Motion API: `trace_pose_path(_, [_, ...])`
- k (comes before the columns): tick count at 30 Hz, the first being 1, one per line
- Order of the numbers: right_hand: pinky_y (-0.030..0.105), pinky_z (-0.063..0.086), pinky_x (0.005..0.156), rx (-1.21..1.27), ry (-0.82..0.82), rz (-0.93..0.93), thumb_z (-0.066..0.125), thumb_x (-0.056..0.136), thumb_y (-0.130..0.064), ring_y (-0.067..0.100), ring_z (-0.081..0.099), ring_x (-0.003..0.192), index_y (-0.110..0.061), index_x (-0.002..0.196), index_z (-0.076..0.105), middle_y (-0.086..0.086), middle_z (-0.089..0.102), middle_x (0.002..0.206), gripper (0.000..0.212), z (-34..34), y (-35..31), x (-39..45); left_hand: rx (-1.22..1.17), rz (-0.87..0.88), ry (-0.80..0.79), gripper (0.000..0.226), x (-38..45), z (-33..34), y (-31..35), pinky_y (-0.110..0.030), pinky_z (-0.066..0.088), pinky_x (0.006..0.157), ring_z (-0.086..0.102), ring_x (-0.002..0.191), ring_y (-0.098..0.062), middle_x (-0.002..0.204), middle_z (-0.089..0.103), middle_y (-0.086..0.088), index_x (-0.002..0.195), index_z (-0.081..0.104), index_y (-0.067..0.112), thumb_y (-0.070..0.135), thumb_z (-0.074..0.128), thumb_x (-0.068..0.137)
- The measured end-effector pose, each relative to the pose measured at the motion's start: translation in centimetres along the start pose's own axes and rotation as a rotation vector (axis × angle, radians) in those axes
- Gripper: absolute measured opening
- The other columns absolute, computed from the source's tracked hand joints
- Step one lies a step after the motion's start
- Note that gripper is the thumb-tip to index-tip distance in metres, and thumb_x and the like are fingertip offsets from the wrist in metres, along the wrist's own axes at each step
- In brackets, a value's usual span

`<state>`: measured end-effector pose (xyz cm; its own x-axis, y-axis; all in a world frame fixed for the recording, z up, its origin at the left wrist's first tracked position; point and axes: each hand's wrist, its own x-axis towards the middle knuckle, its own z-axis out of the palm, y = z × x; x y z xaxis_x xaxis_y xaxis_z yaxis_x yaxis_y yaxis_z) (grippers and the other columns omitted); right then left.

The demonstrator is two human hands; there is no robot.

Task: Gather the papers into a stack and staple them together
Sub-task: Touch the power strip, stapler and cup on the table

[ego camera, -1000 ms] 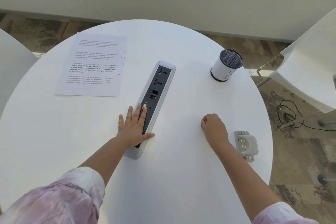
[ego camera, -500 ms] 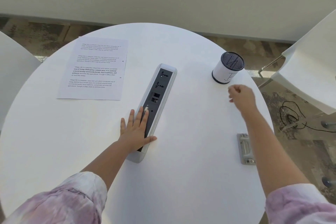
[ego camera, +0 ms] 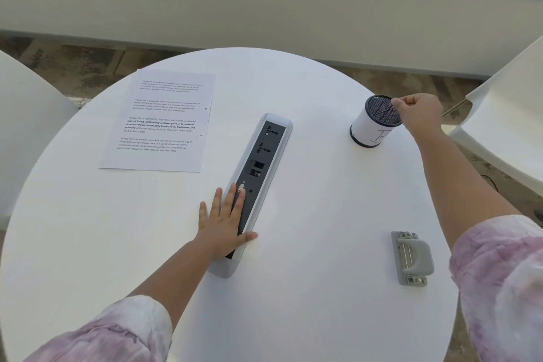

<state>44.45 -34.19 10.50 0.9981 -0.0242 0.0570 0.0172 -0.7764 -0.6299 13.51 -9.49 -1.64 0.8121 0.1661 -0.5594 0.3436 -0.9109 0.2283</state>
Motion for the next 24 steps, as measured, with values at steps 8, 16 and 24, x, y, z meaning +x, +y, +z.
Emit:
trace_pose_path(8, [0.024,0.038,0.074,0.004,-0.021,-0.049,0.052,0.089,-0.02,0.016,0.053,0.069,-0.003,0.101,0.069,0.006,0.06,0.081,0.027,0.5,-0.1,-1.7,0.007,-0.001,-0.004,0.09,0.0,0.0,0.0,-0.053,-0.012,0.111,-0.031,0.138,-0.025,0.148,-0.037,0.004,0.127,-0.037,0.027,0.069,0.03,0.085])
trace_pose_path(16, [0.013,0.032,0.078,0.038,-0.191,-0.101,0.051,0.091,-0.016,0.027,0.058,0.108,-0.003,0.121,0.055,0.016,0.06,0.122,0.033,3.5,-0.7,-10.1,0.012,0.013,-0.022,0.091,-0.3,-0.6,0.1,-0.054,-0.01,0.111,-0.029,0.138,-0.026,0.149,-0.036,0.003,0.141,-0.027,0.023,0.066,0.032,0.086])
trace_pose_path(24, [0.03,0.025,0.109,-0.014,-0.32,-0.195,0.051,0.093,-0.02,0.024,0.037,0.134,-0.004,0.136,0.039,0.013,0.043,0.141,0.048,5.9,-0.3,-18.3,0.076,0.071,-0.062,0.077,-0.9,-1.9,-0.5,-0.053,0.002,0.113,-0.019,0.142,-0.026,0.152,-0.029,0.0,0.145,-0.017,0.022,0.054,0.03,0.093])
